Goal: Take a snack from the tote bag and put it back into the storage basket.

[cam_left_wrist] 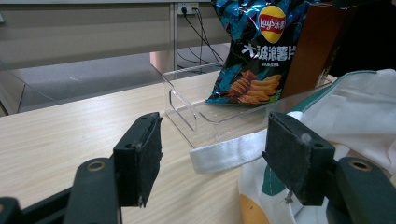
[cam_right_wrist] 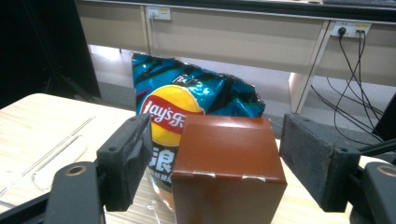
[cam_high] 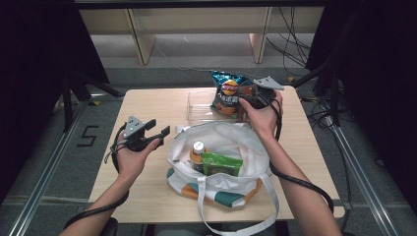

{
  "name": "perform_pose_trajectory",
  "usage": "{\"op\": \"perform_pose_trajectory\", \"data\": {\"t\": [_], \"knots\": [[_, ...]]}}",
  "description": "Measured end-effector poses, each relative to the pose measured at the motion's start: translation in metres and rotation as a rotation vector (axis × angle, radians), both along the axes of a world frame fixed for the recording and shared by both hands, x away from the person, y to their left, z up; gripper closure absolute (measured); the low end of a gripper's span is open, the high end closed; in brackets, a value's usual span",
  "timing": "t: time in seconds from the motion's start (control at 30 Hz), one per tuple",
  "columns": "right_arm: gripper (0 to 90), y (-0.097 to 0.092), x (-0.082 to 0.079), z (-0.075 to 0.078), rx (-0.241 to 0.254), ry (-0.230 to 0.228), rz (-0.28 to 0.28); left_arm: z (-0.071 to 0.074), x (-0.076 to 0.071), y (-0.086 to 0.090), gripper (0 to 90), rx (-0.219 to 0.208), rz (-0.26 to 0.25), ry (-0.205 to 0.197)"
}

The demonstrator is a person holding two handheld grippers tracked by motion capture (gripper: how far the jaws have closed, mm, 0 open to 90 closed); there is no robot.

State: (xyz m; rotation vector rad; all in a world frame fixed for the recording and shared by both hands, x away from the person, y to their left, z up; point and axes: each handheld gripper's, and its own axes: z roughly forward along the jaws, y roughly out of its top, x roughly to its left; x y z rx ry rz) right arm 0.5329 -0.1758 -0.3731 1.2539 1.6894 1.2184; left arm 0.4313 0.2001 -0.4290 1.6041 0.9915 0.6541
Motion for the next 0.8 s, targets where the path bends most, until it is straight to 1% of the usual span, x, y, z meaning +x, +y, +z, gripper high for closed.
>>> {"op": "perform_pose_trajectory", "data": {"t": [0.07, 0.1, 0.13, 0.17, 0.23, 0.27, 0.33, 0.37, 0.4, 0.43, 0.6, 0.63, 0.67, 0.7, 0.73, 0.8], "knots": [[26.3, 0.000, -0.002, 0.001, 0.000, 0.005, 0.007, 0.000, 0.000, 0.000, 35.6, 0.000, 0.000, 0.000], [26.2, -0.001, -0.002, 0.001, -0.009, -0.002, 0.023, 0.000, 0.000, 0.000, 35.6, 0.003, 0.000, -0.002], [26.3, -0.001, -0.004, 0.002, -0.015, -0.001, 0.022, 0.001, -0.001, 0.000, 35.6, 0.004, 0.001, -0.002], [26.3, 0.001, -0.006, 0.002, 0.009, 0.012, 0.014, 0.000, 0.000, 0.000, 35.6, 0.003, 0.002, -0.001], [26.4, 0.000, -0.008, 0.004, 0.003, 0.003, 0.020, 0.000, 0.000, 0.000, 35.6, 0.002, 0.003, -0.001], [26.4, 0.001, -0.009, 0.005, 0.017, 0.009, 0.018, 0.000, 0.000, 0.000, 35.6, 0.002, 0.001, 0.000], [26.4, -0.001, -0.010, 0.005, -0.006, -0.005, 0.027, 0.000, 0.000, 0.000, 35.6, 0.001, 0.001, -0.001], [26.4, -0.002, -0.010, 0.006, -0.010, -0.001, 0.030, 0.001, -0.001, 0.000, 35.6, 0.003, 0.002, -0.001], [26.4, -0.001, -0.012, 0.006, 0.013, 0.012, 0.020, 0.001, -0.001, 0.000, 35.6, 0.003, 0.002, -0.002], [26.4, -0.002, -0.013, 0.006, 0.006, 0.000, 0.026, 0.001, -0.001, 0.000, 35.6, 0.003, 0.003, -0.002], [26.5, -0.003, -0.018, 0.007, 0.016, 0.006, 0.026, 0.001, -0.001, 0.000, 35.6, 0.004, 0.003, -0.002], [26.4, -0.004, -0.019, 0.008, 0.004, 0.004, 0.034, 0.001, -0.001, 0.000, 35.6, 0.003, 0.001, -0.003], [26.4, -0.005, -0.020, 0.008, 0.010, 0.005, 0.034, 0.001, -0.001, 0.000, 35.6, 0.003, 0.001, -0.003], [26.4, -0.006, -0.021, 0.009, 0.007, 0.006, 0.049, 0.001, -0.001, 0.000, 35.6, 0.003, 0.002, -0.003], [26.4, -0.006, -0.023, 0.009, 0.021, 0.011, 0.048, 0.001, -0.001, 0.000, 35.6, 0.003, 0.002, -0.003], [26.5, -0.007, -0.026, 0.011, 0.033, 0.015, 0.054, 0.000, -0.001, 0.000, 35.6, 0.004, 0.004, -0.001]]}}
